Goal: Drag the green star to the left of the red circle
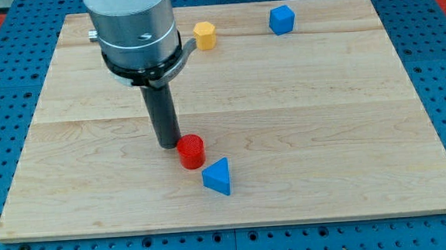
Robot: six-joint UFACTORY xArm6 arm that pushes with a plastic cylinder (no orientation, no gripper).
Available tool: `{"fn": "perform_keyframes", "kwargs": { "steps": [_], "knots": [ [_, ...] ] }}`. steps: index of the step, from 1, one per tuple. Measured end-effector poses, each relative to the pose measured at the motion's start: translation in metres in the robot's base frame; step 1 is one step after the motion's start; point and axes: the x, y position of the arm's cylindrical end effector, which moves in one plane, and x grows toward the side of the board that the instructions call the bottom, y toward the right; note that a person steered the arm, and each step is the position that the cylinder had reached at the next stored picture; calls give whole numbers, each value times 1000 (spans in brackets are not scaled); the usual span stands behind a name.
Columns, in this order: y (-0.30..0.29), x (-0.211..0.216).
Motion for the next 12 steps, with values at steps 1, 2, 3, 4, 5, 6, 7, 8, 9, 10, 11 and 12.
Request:
{"fn": "perform_keyframes", "kwargs": {
  "steps": [1,2,3,4,5,6,7,8,9,10,11,12],
  "knots": [
    [8,11],
    [12,-6],
    [12,-63],
    [10,-120],
    [-5,-181],
    [-29,-232],
    [-39,-239],
    [-60,-206],
    [-67,-177],
    [-93,-182],
    [-97,-207],
    [-142,-206]
  ]
}}
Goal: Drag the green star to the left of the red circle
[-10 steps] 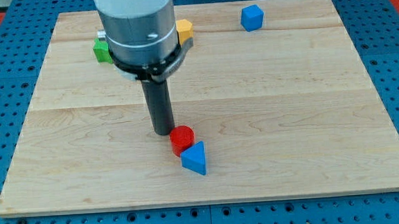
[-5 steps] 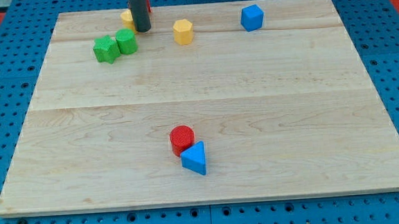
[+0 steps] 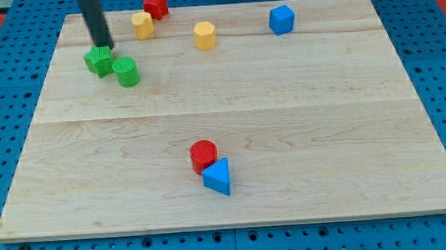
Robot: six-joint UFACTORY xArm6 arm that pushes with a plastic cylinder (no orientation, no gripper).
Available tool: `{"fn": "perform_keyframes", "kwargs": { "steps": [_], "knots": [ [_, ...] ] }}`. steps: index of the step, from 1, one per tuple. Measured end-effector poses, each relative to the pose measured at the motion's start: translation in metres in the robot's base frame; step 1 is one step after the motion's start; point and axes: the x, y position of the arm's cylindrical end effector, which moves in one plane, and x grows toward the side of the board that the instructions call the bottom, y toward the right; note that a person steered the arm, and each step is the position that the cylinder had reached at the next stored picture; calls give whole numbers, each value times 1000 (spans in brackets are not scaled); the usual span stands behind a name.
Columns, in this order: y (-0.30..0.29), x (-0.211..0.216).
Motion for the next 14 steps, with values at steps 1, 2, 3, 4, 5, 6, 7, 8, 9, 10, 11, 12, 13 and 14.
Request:
{"fn": "perform_keyframes", "kwargs": {
  "steps": [1,2,3,4,5,6,7,8,9,10,11,12,13,14],
  "knots": [
    [-14,14],
    [11,27],
    [32,51],
    [60,74],
    [80,98],
    [68,106],
    [46,79],
    [13,100],
    [61,136],
    [86,173],
    [117,202],
    [137,222],
    [136,225],
    [81,193]
  ]
}}
